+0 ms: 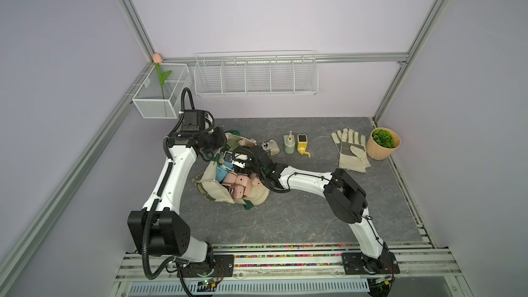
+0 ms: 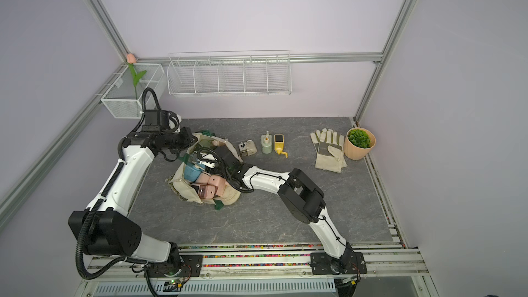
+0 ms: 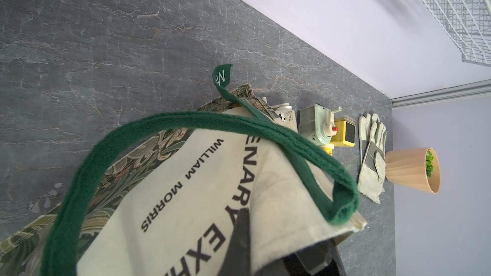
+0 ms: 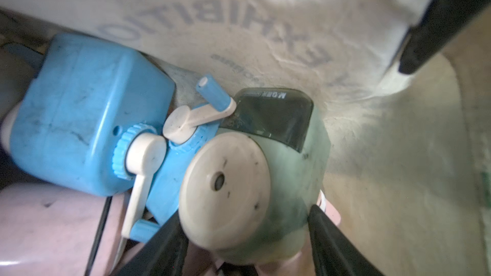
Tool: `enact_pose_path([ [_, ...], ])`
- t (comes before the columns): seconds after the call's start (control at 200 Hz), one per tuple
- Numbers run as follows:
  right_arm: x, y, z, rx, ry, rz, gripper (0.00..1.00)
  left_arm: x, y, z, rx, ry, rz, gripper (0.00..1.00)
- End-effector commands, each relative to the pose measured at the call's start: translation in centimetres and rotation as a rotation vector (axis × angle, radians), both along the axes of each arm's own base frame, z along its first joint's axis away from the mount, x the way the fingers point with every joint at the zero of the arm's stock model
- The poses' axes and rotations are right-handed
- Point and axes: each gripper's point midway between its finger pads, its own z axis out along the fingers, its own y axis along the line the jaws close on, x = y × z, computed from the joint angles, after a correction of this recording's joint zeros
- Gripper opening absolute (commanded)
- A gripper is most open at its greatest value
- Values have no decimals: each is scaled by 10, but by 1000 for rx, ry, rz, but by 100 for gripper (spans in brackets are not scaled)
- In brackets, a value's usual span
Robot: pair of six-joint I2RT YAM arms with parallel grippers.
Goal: Take out the pencil sharpeners from the tote bags
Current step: Pick up the pencil sharpener from the canvas bag.
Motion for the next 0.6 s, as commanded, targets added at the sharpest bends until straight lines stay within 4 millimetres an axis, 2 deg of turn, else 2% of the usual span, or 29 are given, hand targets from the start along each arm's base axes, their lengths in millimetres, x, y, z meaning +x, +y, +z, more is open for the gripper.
enact_pose_path([
  [0.0,-3,12,-7,14,-21,69,74,-6,6,1,9,9,14,0],
  [0.28,5,19,-7,62,-12,67,78,-7,6,2,10,6,13,0],
  [0.465,21,15,10,152,-10,1,71,-7,6,2,10,8,14,0],
  [0.595,28,7,13,198,28,-19,64,-7,6,2,11,7,12,0],
])
